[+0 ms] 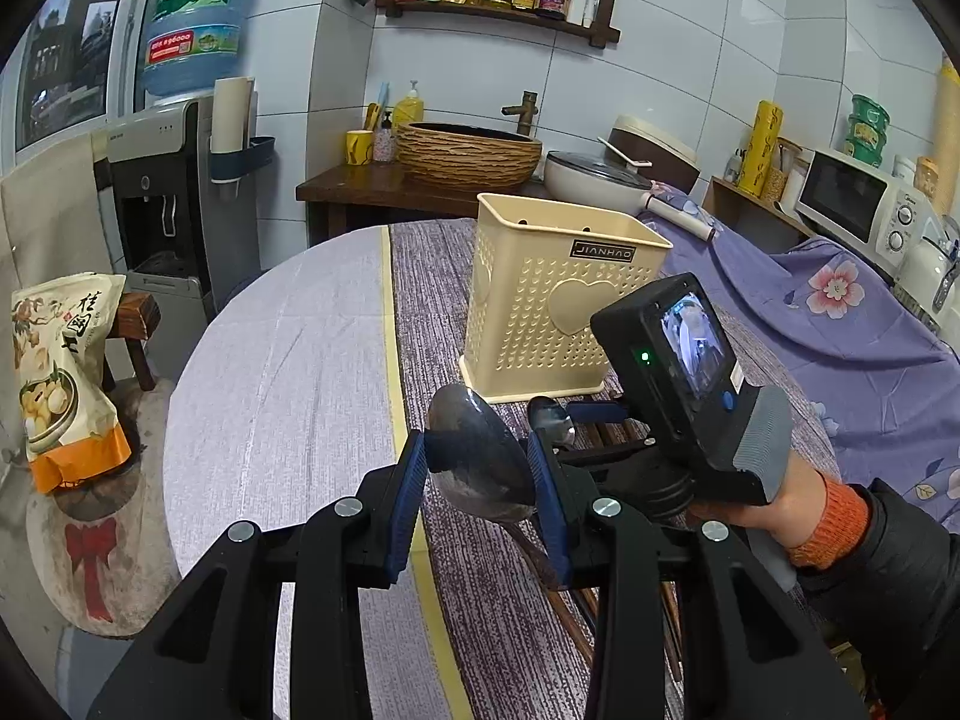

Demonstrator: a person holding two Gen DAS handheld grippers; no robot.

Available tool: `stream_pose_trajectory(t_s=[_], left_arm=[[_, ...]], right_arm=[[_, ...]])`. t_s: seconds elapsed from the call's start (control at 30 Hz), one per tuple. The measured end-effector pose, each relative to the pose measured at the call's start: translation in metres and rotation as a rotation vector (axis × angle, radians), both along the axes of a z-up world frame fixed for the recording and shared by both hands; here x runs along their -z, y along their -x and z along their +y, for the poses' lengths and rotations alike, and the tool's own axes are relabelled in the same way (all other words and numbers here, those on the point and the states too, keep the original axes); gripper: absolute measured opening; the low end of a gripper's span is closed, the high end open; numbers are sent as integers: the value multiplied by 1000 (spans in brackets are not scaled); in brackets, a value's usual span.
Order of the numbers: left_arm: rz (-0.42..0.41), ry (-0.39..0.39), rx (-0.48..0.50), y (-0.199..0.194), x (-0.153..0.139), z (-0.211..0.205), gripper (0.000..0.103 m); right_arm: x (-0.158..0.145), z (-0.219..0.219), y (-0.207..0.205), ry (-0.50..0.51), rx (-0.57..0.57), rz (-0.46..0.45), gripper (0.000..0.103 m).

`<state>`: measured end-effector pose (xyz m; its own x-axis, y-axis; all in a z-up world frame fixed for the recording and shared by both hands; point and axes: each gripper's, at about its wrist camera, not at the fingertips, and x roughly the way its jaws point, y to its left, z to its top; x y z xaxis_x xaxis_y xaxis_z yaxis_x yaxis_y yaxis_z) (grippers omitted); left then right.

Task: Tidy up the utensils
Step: 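Lower the spoon into the holder and open the right tool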

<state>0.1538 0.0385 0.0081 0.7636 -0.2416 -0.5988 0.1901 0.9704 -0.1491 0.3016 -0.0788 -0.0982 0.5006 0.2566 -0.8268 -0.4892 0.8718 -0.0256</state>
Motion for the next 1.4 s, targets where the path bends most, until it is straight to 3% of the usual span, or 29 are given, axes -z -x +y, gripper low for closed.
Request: stream_pose_trajectory(t_s=[0.1, 0.27, 0.7, 1.03, 1.4], left_arm=[[1, -1, -1, -1, 0, 0, 34], [-1, 2, -1, -1, 0, 0, 34], [-31, -14, 22, -3, -8, -12, 33], [-63, -32, 38, 2, -22, -20, 33], [-133, -40, 52, -10, -57, -25, 33]], right_arm=[[0, -3, -4, -24, 12, 12, 48], [-3, -5, -2, -37, 19, 19, 47], [-86, -67, 63, -209, 94, -134, 48], [-122, -102, 98, -254, 111, -217, 48], [-155, -101, 100, -283, 94, -274, 48]])
